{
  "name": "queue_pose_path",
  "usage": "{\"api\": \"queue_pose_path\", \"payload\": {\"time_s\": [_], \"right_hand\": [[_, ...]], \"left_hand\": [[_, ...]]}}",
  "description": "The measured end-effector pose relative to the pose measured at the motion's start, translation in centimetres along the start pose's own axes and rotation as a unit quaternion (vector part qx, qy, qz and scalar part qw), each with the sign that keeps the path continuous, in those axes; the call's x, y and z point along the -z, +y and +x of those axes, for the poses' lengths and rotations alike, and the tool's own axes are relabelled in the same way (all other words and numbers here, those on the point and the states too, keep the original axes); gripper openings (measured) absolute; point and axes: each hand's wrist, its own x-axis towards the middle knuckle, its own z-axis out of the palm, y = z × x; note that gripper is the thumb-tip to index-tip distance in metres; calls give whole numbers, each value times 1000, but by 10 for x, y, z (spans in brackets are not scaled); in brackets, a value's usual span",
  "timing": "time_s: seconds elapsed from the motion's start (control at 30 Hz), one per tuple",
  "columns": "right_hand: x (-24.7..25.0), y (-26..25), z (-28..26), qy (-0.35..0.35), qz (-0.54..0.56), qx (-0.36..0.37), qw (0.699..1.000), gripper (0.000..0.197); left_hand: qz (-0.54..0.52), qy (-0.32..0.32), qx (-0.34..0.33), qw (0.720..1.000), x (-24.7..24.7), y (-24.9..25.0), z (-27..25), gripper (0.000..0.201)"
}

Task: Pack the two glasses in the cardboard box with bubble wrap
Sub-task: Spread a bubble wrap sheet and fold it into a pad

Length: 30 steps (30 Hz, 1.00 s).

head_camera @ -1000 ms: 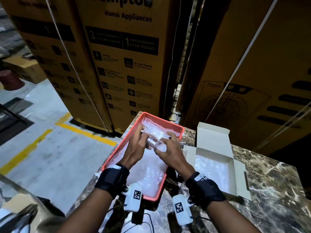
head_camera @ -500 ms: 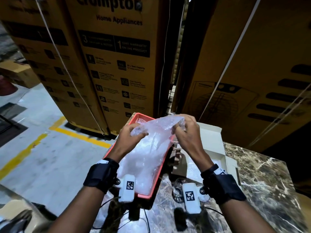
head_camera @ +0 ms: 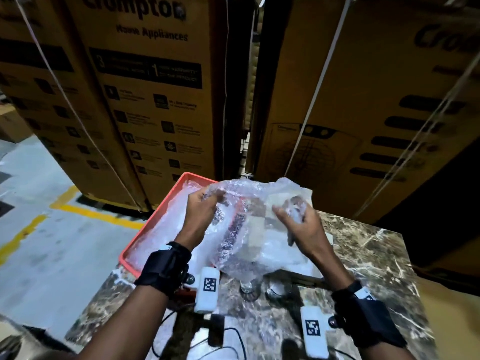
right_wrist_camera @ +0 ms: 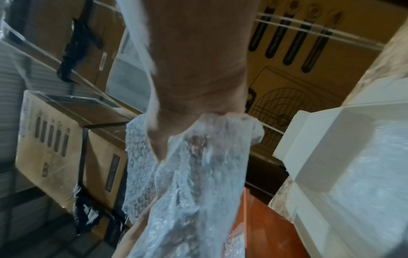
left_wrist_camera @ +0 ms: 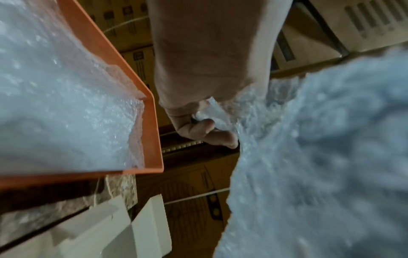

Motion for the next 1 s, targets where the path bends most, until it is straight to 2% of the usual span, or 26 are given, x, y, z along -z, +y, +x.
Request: {"api": "queue_pose_path", "payload": {"time_s": [0.1, 0.23, 0.3, 0.4, 0.5, 0.53, 0.57, 0.6, 0.7, 0.8, 0.9, 1.0], "right_hand": [[15, 23, -25, -32, -1, -44, 999, 27], [43, 55, -57, 60, 27, -97, 993, 10], [61, 71, -74, 107, 44, -129, 985, 7], [83, 82, -102, 148, 71, -176, 971, 2], [106, 102, -132, 188, 49, -249, 949, 20], [113, 114, -141, 188, 49, -266, 944, 23], [122, 126, -151, 190, 42, -284, 939, 34], [129, 135, -160, 184, 26, -298, 936, 47], [148, 156, -186, 189, -30, -317, 929, 68], [163, 172, -211, 197, -73, -335, 919, 91], [173, 186, -232, 191, -84, -326, 922, 91], [180, 204, -251, 160, -108, -300, 934, 91]], "left_hand": [[-24, -47, 37, 998, -28, -10, -12, 27], [-71, -133, 98, 984, -67, -12, -42, 33], [-52, -202, 131, 969, -84, -16, -58, 52], [-14, -257, 157, 953, -107, -38, -75, 69], [68, -301, 124, 943, -133, -66, -95, 93], [85, -314, 109, 939, -141, -73, -102, 96], [99, -322, 98, 936, -149, -78, -110, 97], [112, -324, 86, 935, -155, -80, -117, 97], [152, -324, 55, 932, -171, -92, -137, 85], [191, -316, -10, 929, -181, -113, -154, 55], [256, -312, -52, 914, -188, -138, -166, 37], [307, -317, -52, 896, -191, -157, -175, 39]]}}
